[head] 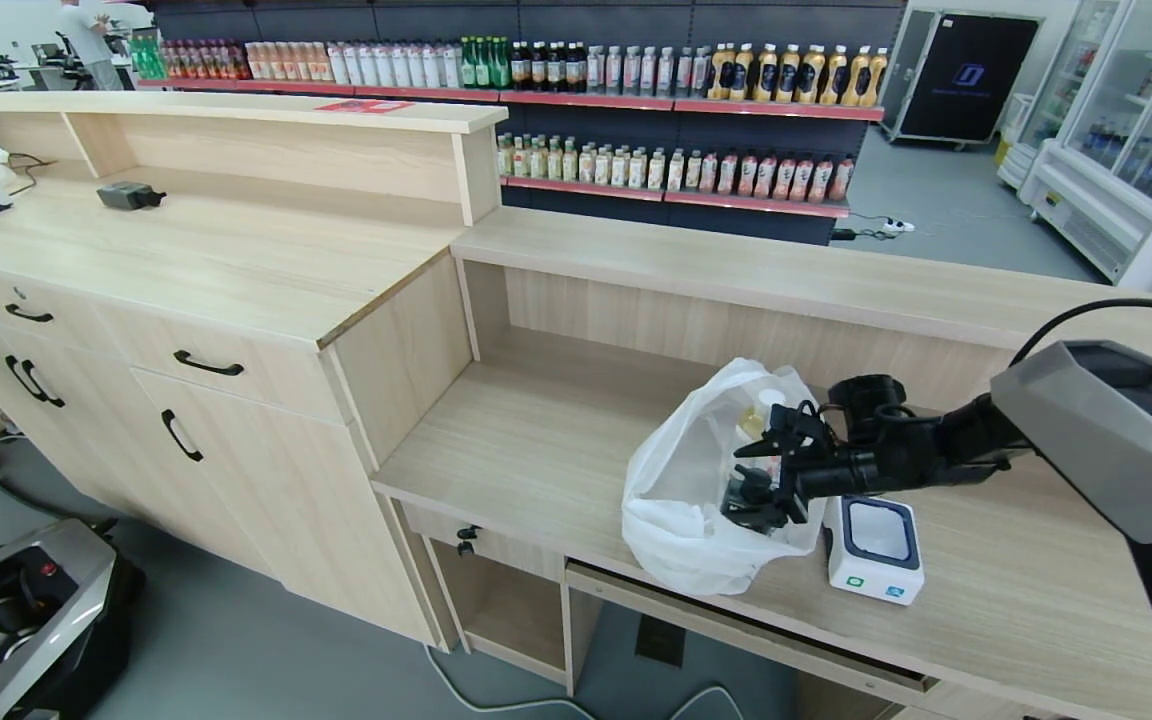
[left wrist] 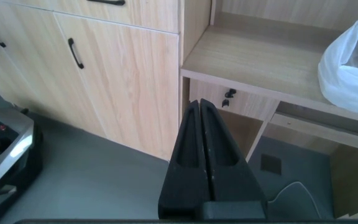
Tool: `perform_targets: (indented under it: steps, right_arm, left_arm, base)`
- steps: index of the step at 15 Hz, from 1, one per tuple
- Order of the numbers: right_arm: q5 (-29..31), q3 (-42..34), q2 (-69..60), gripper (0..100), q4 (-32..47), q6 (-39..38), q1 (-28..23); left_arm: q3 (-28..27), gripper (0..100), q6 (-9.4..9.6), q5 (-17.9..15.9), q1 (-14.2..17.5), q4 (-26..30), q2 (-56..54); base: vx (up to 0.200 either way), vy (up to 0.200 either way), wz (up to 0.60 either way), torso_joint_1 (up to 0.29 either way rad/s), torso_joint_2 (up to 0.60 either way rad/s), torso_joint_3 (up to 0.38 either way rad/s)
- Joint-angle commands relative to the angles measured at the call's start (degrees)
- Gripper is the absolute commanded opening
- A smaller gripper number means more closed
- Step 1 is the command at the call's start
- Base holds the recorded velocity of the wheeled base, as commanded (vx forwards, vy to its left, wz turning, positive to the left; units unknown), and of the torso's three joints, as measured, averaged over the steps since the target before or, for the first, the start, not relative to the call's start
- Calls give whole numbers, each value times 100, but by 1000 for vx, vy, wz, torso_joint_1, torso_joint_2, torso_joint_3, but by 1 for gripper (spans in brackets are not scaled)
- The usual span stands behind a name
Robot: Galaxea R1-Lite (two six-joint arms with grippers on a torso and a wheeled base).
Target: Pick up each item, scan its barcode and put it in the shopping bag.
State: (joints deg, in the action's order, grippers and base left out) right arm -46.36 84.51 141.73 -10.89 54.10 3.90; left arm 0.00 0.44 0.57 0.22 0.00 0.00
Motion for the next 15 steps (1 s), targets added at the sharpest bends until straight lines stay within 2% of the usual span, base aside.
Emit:
perform_targets:
  steps: [1,8,10,12,15]
  right_arm:
    - [4,-215,-435,100,52,-102,-118]
    - [-224,-250,-1024,100,60,-523,-74]
    - [-224,-242,-1209,100,157,-866,-74]
    - [-224,-277,-1745,100,175,-1438,-74]
    - [-189,-699,-2677,100,368,-1561,-214]
  left_arm:
    - [0,0,0,4,4,0,0]
    - [0,0,0,4,4,0,0]
    - [0,0,0,4,4,0,0]
    - [0,0,0,4,4,0,0]
    - [0,0,0,4,4,0,0]
  base:
    - [0,0,0,0,0,0]
    - [0,0,0,0,0,0]
    - [0,0,0,0,0,0]
    - [0,0,0,0,0,0]
    - [0,0,0,0,0,0]
